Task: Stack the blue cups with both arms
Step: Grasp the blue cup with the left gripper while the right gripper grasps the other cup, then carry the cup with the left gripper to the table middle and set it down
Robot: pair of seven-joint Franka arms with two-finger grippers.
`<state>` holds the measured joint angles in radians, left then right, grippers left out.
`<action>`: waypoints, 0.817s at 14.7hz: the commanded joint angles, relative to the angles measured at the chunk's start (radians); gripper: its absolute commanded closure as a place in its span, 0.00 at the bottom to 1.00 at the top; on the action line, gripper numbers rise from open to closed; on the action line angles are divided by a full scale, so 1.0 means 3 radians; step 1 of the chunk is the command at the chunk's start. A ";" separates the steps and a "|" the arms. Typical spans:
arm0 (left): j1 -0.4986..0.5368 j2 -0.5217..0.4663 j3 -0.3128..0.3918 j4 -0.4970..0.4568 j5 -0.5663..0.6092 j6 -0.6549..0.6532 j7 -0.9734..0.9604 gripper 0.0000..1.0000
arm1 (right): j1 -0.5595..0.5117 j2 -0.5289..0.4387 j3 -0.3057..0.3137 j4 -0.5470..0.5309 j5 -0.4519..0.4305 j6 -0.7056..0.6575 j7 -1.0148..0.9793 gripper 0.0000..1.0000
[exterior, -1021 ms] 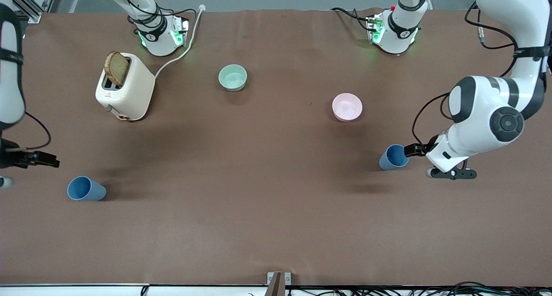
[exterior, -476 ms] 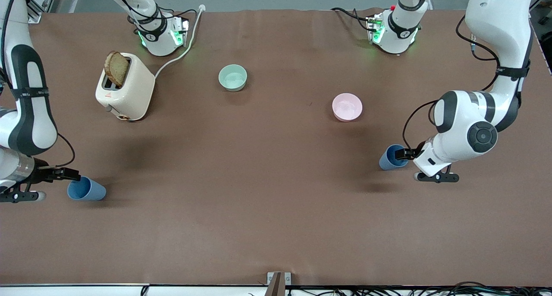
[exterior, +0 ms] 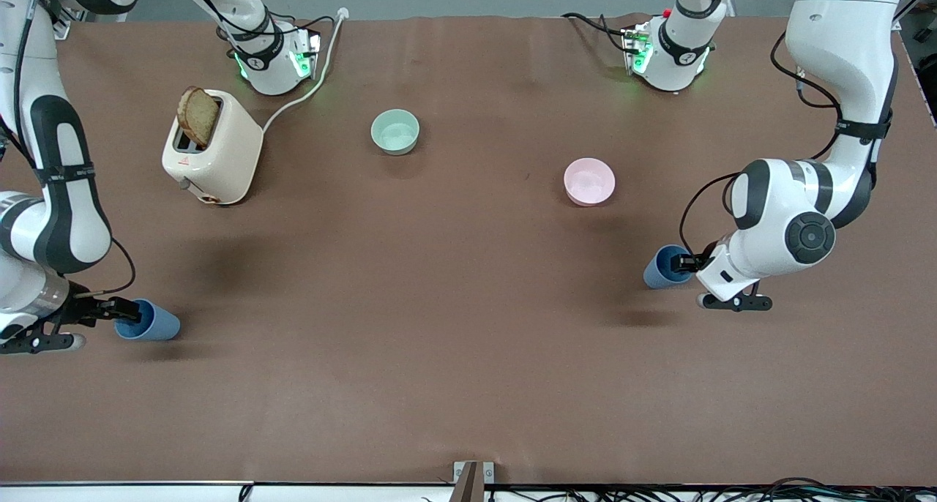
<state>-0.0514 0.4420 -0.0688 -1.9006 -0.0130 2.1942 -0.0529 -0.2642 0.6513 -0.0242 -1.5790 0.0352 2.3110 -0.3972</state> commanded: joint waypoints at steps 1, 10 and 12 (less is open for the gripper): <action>0.0013 -0.0001 -0.0032 0.0020 0.0069 0.0003 -0.0028 0.92 | -0.0065 0.0094 0.0055 -0.0003 0.0102 0.0099 -0.0154 0.85; -0.0054 -0.0154 -0.0220 0.0643 0.0074 -0.0415 0.0074 0.99 | -0.0045 -0.0237 0.0050 0.0109 0.0113 -0.0549 -0.0118 0.97; -0.0099 -0.0048 -0.0439 0.1092 0.0079 -0.0726 0.0069 1.00 | -0.0045 -0.0426 0.0045 0.0135 0.0113 -0.0779 -0.0108 0.97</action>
<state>-0.0648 0.4010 -0.1434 -1.7050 -0.0117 2.0734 -0.0344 -0.2650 0.6210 -0.0198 -1.5133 0.0562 2.1525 -0.4206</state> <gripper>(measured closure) 0.947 0.956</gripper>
